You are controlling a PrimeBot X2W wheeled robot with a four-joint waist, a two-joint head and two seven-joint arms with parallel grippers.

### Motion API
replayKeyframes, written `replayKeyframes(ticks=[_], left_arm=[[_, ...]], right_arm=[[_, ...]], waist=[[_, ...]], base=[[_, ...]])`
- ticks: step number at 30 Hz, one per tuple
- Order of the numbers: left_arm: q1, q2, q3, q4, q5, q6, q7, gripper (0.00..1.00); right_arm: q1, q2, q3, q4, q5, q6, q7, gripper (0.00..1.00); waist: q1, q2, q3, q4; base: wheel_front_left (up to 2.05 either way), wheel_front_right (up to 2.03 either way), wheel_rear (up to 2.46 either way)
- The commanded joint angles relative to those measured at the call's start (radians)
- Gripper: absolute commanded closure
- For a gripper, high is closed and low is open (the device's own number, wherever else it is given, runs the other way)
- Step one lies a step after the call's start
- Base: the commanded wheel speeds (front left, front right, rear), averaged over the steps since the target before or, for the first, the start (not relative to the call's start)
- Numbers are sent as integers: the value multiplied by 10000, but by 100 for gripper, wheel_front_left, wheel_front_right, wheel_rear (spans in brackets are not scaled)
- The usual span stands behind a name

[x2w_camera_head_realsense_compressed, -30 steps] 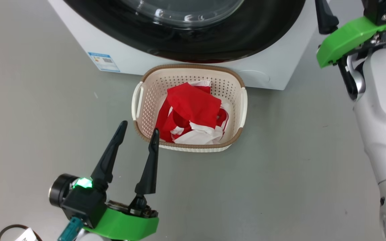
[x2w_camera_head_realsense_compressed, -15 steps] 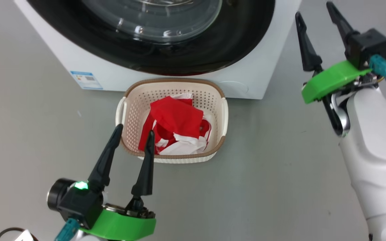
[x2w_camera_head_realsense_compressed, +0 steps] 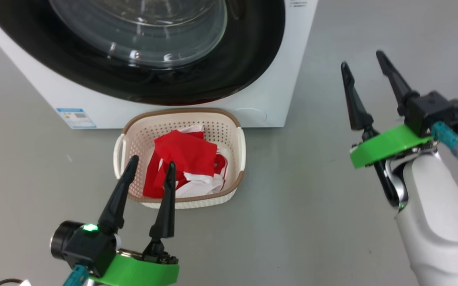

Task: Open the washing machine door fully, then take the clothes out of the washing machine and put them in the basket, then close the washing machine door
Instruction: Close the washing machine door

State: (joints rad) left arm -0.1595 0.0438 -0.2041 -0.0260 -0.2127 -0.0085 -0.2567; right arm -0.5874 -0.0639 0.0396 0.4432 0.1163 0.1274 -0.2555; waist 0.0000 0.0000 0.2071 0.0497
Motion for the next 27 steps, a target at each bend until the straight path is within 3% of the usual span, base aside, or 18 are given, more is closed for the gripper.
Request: replayKeyframes(ticks=[1,27], left_arm=[[2,64,365,-257,4,26,-51,0],[480,64,654,-14,53,-1,-51,0]], right_arm=[[301,110,96,-461,128,33,-63,0],[3672,136,-354,-2857,377,33,-63,0]], waist=[[0,0,-183,-238],[0,0,-1137,-1118]], base=[[0,0,0],[0,0,0]])
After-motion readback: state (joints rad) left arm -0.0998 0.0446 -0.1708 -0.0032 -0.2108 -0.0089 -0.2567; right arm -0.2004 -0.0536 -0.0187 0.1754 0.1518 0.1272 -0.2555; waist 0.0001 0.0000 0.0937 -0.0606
